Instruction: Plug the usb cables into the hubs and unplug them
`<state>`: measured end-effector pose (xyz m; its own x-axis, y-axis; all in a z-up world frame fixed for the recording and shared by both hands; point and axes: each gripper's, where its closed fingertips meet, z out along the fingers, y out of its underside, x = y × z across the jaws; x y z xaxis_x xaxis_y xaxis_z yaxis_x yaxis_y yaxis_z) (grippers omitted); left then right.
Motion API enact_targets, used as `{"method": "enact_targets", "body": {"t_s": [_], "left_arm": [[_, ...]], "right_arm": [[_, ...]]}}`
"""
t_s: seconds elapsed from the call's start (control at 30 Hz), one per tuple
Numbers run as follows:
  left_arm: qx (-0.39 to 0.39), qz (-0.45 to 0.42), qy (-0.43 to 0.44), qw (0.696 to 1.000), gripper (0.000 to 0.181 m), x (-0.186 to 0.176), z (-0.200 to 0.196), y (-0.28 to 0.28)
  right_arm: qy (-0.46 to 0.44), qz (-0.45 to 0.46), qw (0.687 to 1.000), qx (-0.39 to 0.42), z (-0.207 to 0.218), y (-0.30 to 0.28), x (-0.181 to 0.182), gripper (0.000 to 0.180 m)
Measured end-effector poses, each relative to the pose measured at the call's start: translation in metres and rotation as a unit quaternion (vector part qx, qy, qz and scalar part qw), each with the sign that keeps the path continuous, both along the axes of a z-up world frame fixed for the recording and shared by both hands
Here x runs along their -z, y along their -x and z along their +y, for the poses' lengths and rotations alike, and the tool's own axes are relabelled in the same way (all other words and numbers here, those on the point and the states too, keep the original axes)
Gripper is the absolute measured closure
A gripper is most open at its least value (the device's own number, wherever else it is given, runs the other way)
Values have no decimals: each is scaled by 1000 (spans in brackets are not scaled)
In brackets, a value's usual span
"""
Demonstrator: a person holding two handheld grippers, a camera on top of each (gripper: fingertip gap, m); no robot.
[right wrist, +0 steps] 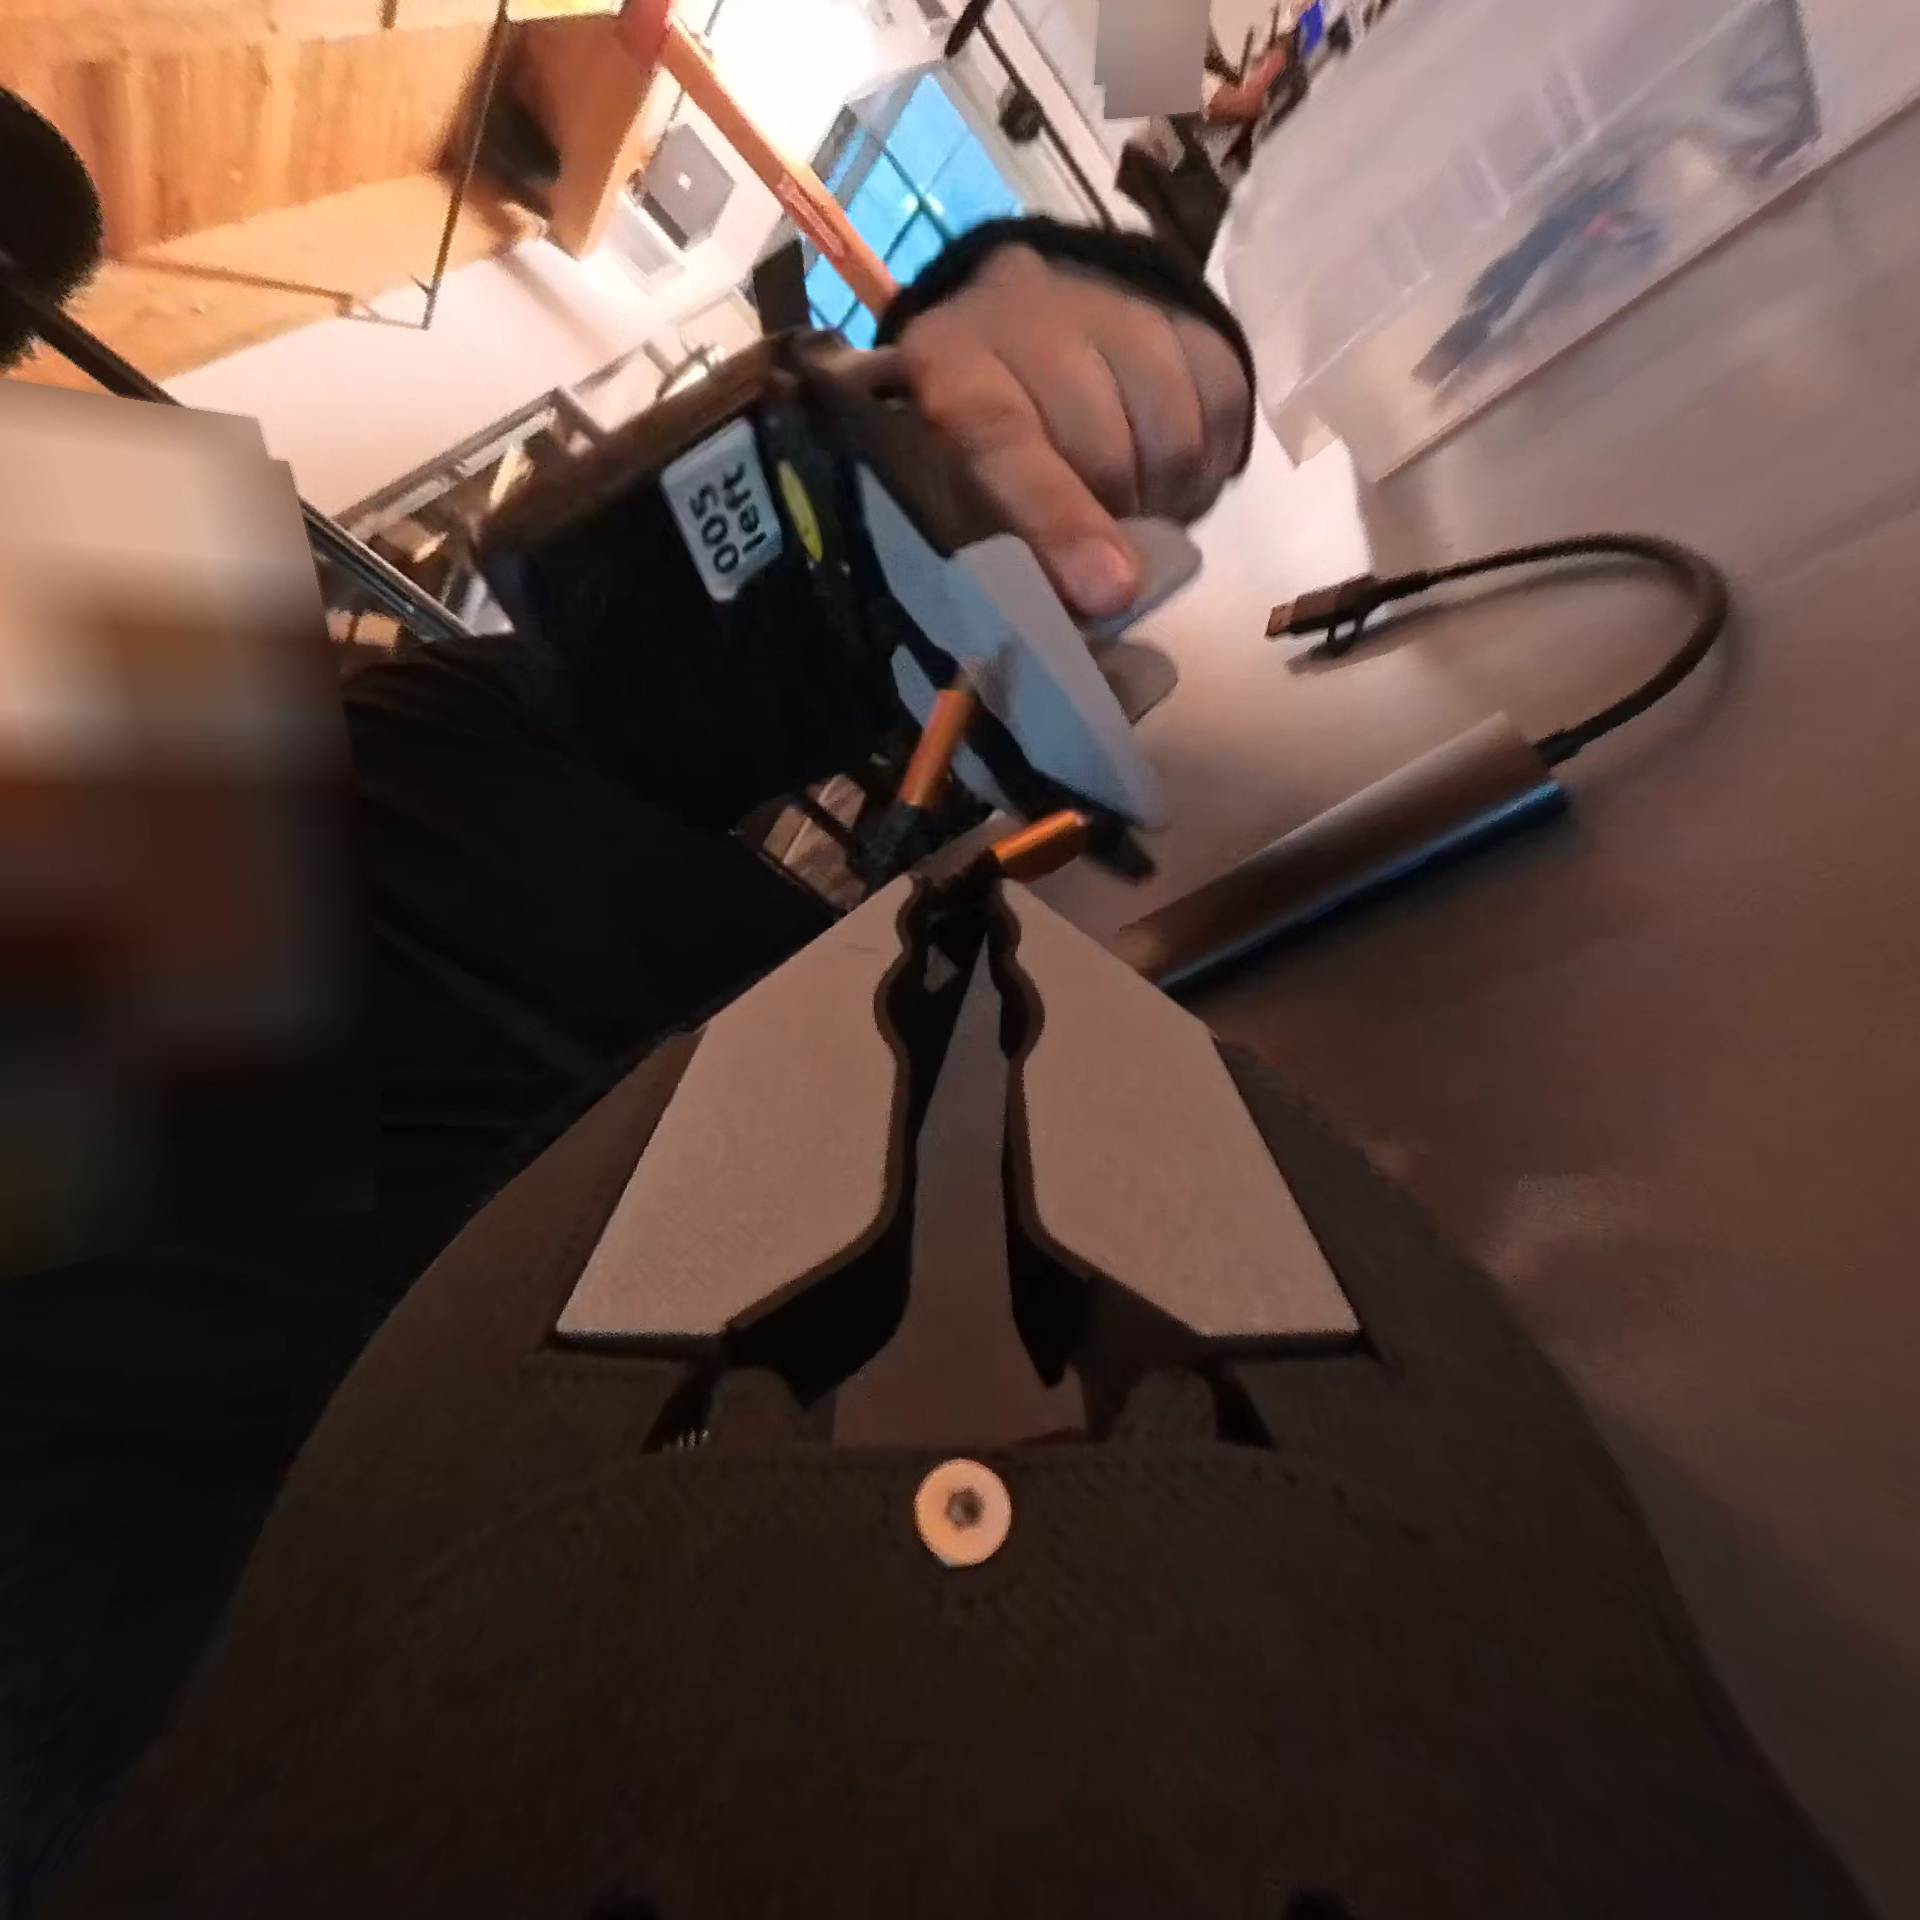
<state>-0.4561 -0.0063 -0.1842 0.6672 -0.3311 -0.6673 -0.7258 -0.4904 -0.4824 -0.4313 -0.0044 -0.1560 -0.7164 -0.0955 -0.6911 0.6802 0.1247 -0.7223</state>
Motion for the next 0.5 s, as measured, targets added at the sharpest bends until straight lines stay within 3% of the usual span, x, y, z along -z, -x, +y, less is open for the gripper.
{"method": "enact_targets", "body": {"t_s": [0.1, 0.2, 0.3, 0.5], "left_arm": [[4, -224, 13, 975, 170, -1, -2, -23], [9, -375, -19, 927, 170, -19, -1, -31], [-27, -434, -52, 899, 170, -30, 1, -19], [-86, -482, -16, 872, 171, -20, 1, -12]], "right_arm": [[7, 37, 999, 39, 7, 10, -8, 175], [-7, 72, 992, 100, 18, 28, -11, 175], [-56, 132, 981, 132, 21, 35, -4, 169], [-68, 291, 945, 135, -7, 23, -14, 152]]}}
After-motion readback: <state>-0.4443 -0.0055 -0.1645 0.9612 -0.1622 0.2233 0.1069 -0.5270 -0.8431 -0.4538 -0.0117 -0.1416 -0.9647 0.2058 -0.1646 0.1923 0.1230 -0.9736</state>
